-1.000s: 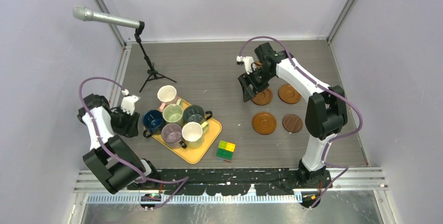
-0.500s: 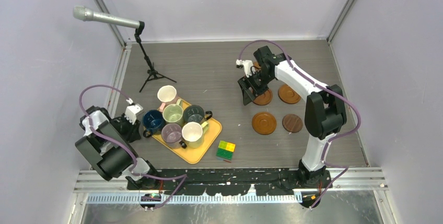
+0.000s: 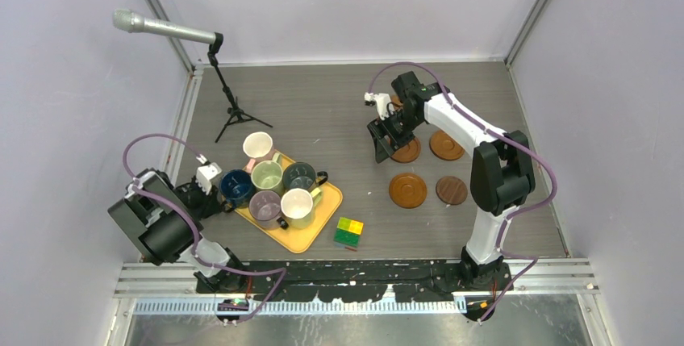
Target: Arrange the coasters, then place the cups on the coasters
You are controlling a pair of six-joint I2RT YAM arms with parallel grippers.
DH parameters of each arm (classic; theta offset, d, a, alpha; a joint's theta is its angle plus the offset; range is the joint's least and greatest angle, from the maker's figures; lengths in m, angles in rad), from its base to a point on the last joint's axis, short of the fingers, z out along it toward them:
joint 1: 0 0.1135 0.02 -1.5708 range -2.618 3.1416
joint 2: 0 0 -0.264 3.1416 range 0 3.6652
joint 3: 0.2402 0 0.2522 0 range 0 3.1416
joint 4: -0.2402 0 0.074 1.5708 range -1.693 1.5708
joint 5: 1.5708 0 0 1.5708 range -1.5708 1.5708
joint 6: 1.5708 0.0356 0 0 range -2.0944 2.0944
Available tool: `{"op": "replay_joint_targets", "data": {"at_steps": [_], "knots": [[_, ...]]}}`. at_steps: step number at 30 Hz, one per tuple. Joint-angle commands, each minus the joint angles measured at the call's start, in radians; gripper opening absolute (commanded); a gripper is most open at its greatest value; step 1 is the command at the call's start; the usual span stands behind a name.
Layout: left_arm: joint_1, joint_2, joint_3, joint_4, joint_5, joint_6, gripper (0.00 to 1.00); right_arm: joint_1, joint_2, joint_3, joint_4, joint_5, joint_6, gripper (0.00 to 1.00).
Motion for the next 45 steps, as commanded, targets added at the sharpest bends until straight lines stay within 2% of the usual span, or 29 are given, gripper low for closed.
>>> {"op": "replay_joint_targets", "data": {"at_steps": [1, 23, 39, 45], "knots": [[0.002, 0.037, 0.020, 0.027, 0.048, 0.048, 0.25, 0.003, 0.006, 0.007, 0.012, -0.001, -0.008, 0.69], [-0.185, 0.021, -0.021, 0.222, 0.065, -0.191, 0.22, 0.003, 0.025, 0.024, -0.003, 0.016, -0.010, 0.69], [-0.317, 0.070, 0.025, 0.378, -0.034, -0.361, 0.18, 0.003, 0.037, 0.011, -0.002, 0.009, -0.007, 0.69], [-0.395, 0.080, 0.051, 0.395, -0.071, -0.409, 0.19, 0.003, 0.034, -0.019, 0.044, 0.007, 0.056, 0.66]]}}
